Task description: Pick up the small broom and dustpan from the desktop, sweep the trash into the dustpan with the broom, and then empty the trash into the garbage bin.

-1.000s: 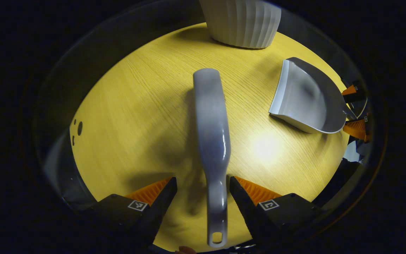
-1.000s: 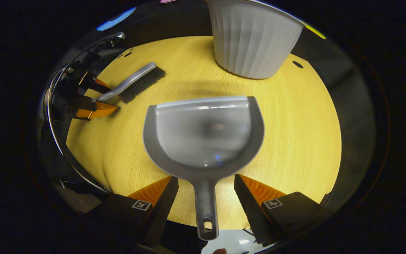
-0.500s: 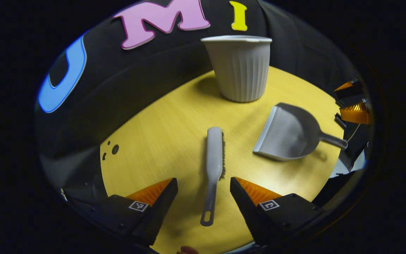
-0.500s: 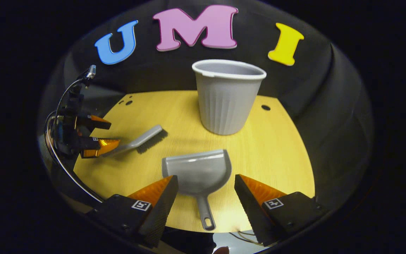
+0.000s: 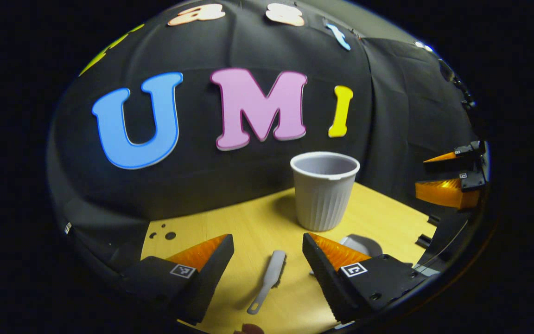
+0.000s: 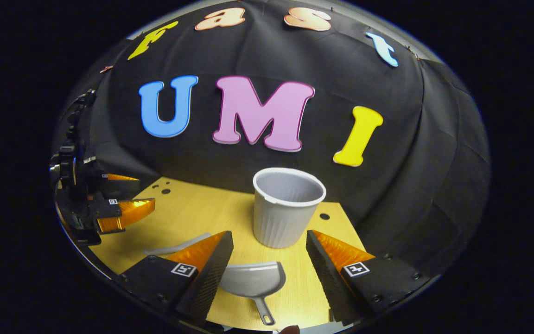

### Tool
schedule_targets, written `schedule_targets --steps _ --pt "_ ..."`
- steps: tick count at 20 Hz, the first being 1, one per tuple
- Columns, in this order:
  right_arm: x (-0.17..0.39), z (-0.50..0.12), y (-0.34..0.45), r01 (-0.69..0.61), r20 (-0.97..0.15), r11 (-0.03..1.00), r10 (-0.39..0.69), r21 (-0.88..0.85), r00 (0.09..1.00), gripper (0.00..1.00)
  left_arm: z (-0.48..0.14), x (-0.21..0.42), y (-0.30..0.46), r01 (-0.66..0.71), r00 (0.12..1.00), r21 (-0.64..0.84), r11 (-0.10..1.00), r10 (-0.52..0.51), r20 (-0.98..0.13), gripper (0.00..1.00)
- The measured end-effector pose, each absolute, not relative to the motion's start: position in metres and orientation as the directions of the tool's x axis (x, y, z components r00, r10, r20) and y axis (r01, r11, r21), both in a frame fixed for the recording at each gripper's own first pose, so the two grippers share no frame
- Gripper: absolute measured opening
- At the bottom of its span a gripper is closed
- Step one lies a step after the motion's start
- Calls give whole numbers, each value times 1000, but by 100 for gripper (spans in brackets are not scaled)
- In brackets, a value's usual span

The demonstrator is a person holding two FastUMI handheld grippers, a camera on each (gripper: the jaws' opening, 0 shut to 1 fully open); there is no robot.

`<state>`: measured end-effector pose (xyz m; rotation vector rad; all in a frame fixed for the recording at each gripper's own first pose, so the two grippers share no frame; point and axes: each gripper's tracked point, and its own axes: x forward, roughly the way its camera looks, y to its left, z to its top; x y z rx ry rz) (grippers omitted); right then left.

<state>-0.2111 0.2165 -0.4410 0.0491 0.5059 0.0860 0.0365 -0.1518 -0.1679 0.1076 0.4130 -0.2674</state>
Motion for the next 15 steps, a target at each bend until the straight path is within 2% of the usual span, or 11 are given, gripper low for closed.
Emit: schedule_targets --steps 2,8,15 --pt "-202 -415 212 -57 -423 998 69 41 904 98 -148 29 -159 293 898 13 956 -270 -346 98" --pt "-205 -398 229 -81 -338 996 88 35 937 98 -124 24 -154 243 929 1 970 -232 -287 97" --pt "-205 -398 238 -102 -333 993 116 62 936 97 -119 17 -155 221 933 -14 975 -215 -289 97"
